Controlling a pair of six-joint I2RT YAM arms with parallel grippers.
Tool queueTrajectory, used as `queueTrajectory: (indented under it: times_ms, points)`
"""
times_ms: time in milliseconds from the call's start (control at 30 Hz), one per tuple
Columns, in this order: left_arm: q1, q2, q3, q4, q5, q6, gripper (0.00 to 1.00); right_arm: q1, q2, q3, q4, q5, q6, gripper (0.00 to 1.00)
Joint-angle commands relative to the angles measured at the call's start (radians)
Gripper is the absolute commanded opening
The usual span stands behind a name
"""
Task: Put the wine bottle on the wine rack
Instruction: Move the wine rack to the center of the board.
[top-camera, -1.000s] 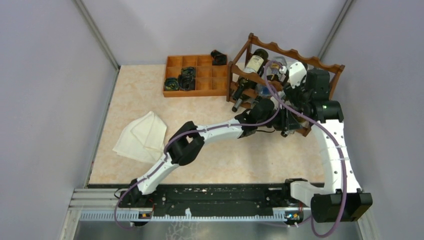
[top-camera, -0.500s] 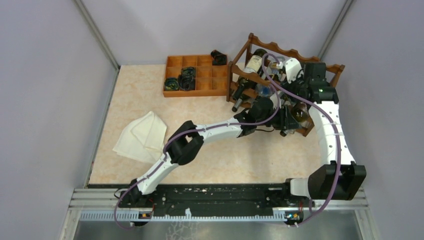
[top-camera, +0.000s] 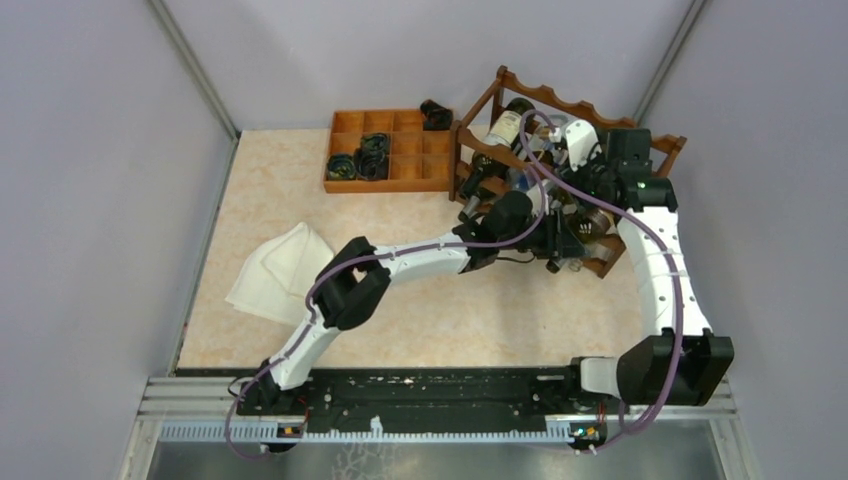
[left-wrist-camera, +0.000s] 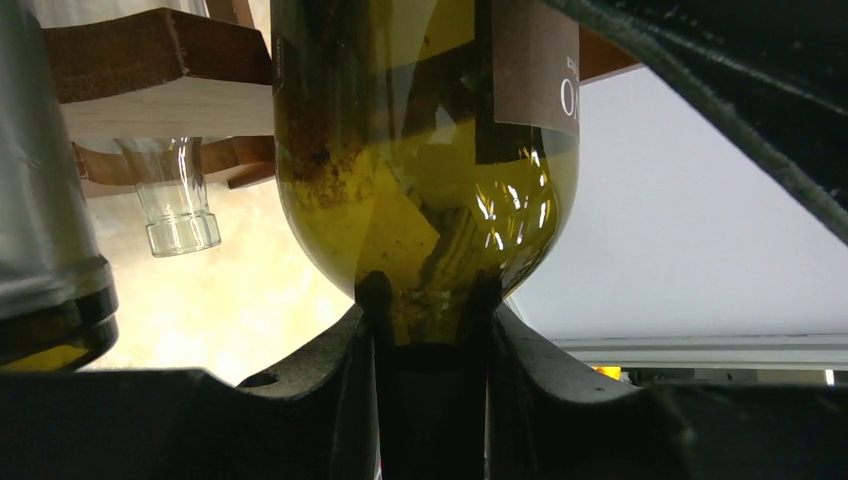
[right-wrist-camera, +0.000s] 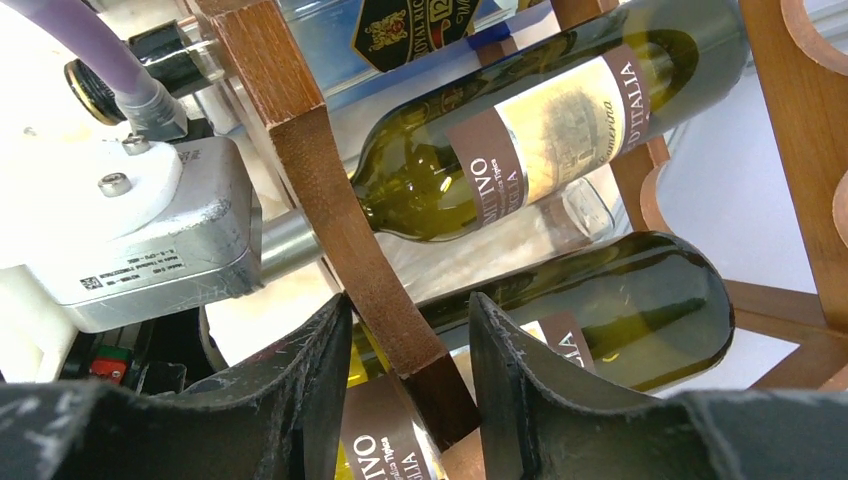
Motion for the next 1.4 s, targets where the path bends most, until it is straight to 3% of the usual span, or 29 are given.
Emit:
queueTrajectory:
  times_ms: [0,600,867,1100,1200,1367]
  points:
    - [0.056,-0.116,-0.044,0.133,-0.075,0.029,0.00,0.065,-0.055,0.015,0.051,-0.059,0.131,0.33]
    - [0.034,-0.363,-0.293,0.063,-0.039,0.254,0.00,0.273,-0.126,-0.033,0.087,0.124,0.480,0.24]
    - [-0.004,-0.504,-0.476,0.100,-0.140,0.447,0.00,0.400,-0.104,-0.038,0.083,0.245,0.615,0.22]
    - [-0.031,-0.567,-0.505,0.008,-0.176,0.586,0.00,0.478,-0.096,-0.021,0.081,0.307,0.735,0.19]
    - [-0.037,-0.585,-0.513,-0.021,-0.177,0.641,0.00,0.496,-0.091,-0.010,0.070,0.334,0.756,0.27]
    - [-0.039,-0.607,-0.506,-0.045,-0.191,0.716,0.00,0.500,-0.104,0.014,0.061,0.378,0.767,0.57]
